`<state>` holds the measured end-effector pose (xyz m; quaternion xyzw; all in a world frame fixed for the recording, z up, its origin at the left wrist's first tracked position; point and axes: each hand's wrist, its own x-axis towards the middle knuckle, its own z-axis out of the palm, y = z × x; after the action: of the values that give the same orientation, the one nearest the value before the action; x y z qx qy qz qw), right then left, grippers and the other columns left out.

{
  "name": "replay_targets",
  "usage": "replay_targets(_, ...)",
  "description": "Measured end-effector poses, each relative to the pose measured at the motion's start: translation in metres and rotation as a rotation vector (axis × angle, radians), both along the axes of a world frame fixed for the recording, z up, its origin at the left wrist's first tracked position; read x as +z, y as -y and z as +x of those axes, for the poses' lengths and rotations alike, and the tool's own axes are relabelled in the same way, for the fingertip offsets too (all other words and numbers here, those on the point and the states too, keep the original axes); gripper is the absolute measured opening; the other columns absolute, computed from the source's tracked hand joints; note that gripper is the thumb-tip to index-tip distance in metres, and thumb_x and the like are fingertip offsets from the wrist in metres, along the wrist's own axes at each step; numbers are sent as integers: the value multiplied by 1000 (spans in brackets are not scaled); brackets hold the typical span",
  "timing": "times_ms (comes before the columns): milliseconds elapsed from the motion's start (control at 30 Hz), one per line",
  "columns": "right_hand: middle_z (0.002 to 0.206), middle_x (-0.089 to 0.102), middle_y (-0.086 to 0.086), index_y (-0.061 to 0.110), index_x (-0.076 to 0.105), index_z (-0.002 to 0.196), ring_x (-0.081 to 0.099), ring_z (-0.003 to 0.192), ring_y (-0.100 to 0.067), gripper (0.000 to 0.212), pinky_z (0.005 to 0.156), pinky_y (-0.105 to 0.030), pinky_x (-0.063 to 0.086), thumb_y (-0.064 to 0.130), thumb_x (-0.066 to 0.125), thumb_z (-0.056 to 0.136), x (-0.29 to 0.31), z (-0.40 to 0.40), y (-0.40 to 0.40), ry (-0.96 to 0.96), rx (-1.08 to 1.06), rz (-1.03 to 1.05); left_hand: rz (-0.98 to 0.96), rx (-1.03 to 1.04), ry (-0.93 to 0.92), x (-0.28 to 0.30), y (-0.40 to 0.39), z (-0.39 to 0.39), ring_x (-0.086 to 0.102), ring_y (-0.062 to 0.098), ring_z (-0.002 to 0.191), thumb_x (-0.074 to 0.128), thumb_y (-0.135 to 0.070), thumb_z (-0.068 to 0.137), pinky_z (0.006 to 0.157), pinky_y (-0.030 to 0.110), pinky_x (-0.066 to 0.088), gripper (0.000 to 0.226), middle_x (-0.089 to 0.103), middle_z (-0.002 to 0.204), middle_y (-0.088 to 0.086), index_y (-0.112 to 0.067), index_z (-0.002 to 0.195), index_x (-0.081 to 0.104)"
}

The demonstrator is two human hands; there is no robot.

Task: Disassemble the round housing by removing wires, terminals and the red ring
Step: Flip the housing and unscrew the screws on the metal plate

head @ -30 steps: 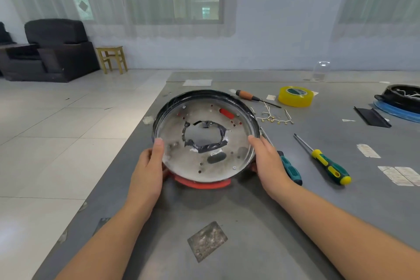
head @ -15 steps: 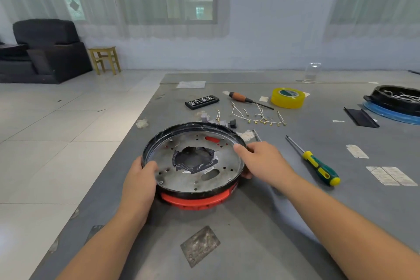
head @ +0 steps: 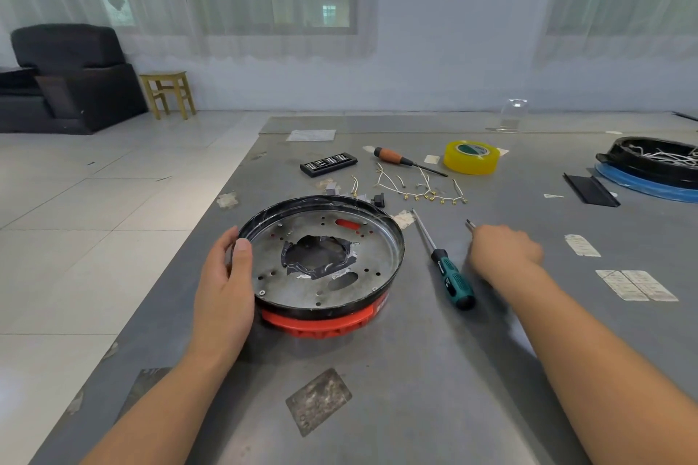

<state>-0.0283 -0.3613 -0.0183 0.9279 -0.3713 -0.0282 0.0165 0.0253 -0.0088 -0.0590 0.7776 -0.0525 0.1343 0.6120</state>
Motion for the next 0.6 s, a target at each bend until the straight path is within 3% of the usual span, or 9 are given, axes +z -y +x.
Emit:
replay_targets(133,131,56,-10,18,59,133,52,125,-36,39,90,-43,48,9,47,96,-13,0,-3,80,47,-72,98,-46,81,2,4,-6,37,2,144,46,-42,109,115,23,24,38,46,154,-11,-30,145,54)
replay_targets(233,127,58,-10,16,62,129,54,120,-35,39,81,-40,45,3,50,94,-11,2,-8,164,112,-56,150,-84,91,6,5,-10,26,2,151,45,-56,102,116,22,18,40,35,163,-9,-39,137,56)
replay_targets(300,130,59,-8,19,60,132,55,118,-33,45,81,-40,48,0,55,91,-8,3,-15,283,213,-62,176,-115,99,9,4,-10,24,0,152,44,-58,94,116,21,17,40,34,163,-12,-46,130,56)
replay_targets(400,135,62,-1,26,55,141,55,121,-28,58,90,-40,50,-1,56,90,3,3,-32,543,395,-67,260,-142,154,10,4,-11,17,5,156,48,-54,93,121,29,15,48,38,159,-17,-36,135,60)
replay_targets(500,122,70,1,25,61,135,58,115,-25,51,91,-38,48,-2,56,92,17,2,-56,789,655,-30,261,-158,207,14,4,-14,13,-3,155,51,-52,93,122,30,16,42,39,147,-39,-42,134,55)
replay_targets(533,118,71,0,24,63,132,59,114,-25,48,92,-39,49,-2,57,92,22,0,-65,817,755,2,263,-171,219,16,5,-16,15,-5,154,53,-51,94,123,32,18,42,38,142,-47,-43,136,53)
replay_targets(600,117,71,0,22,65,130,59,114,-24,45,96,-39,49,-1,57,92,27,-4,-81,795,923,65,295,-185,251,17,5,-18,29,-1,151,60,-42,99,126,42,25,46,45,143,-41,-39,144,50)
